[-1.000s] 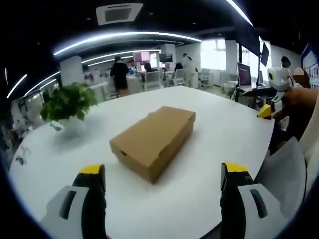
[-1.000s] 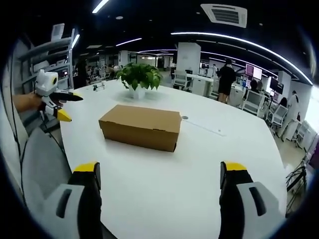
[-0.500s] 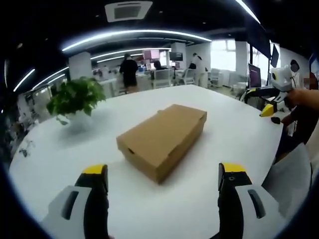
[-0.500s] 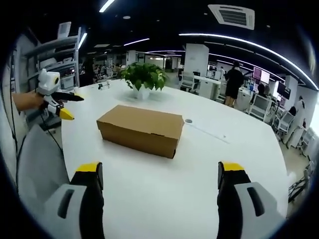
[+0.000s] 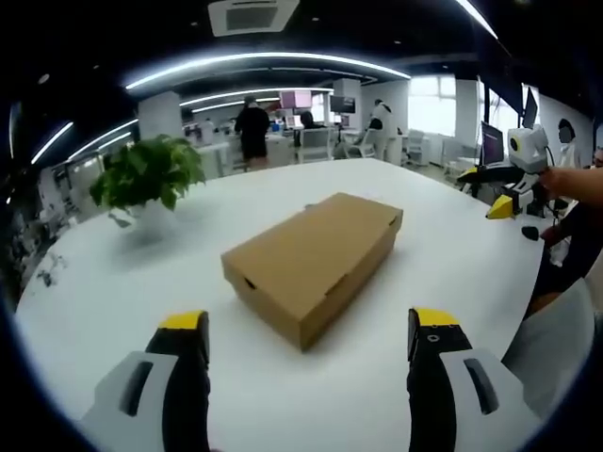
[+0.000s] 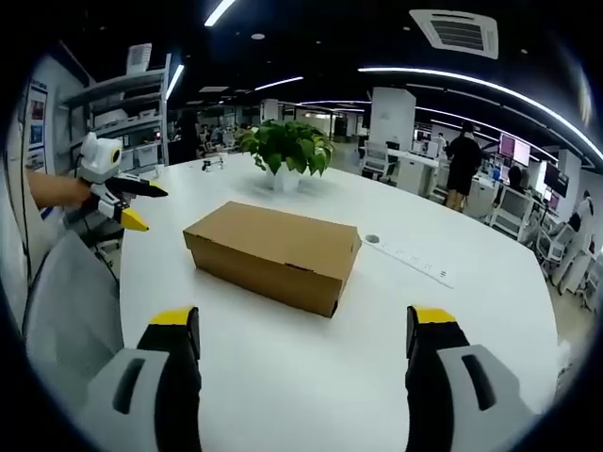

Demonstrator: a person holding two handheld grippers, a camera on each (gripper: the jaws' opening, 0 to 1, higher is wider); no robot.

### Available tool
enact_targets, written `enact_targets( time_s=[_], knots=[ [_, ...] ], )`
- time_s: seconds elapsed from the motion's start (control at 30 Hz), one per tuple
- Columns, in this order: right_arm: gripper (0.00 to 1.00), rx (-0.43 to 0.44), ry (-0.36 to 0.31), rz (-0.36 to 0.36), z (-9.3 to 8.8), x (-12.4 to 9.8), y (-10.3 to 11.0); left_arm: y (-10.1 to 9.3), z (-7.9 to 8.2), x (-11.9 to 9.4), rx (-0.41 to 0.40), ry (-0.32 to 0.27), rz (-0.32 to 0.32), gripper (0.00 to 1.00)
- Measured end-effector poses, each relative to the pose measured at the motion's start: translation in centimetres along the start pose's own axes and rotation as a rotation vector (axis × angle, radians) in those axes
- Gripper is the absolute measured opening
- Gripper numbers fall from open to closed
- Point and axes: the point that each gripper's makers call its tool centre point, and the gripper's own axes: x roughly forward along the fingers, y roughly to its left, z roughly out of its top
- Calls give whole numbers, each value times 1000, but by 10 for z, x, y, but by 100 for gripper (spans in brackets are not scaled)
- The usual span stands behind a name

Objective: Operate the shoe box by opening the lid, removing the specified soft item, and placing it in the target area until the item is outside and the box remains undamaged.

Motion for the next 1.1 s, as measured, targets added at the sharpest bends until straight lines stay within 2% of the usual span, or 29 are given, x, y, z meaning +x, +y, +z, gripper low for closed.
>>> enact_targets(
  time_s=[0.4,0.93,1.1],
  knots=[
    [84,-64,39,72,-6,28,-12,-2,-7,20,5,35,23,85],
    [75,-162,45,192,-4,73,-12,5,-23,49,1,66,36,74],
    [71,-169,54,204,-9,87,-17,8,-26,59,0,75,51,72]
  ],
)
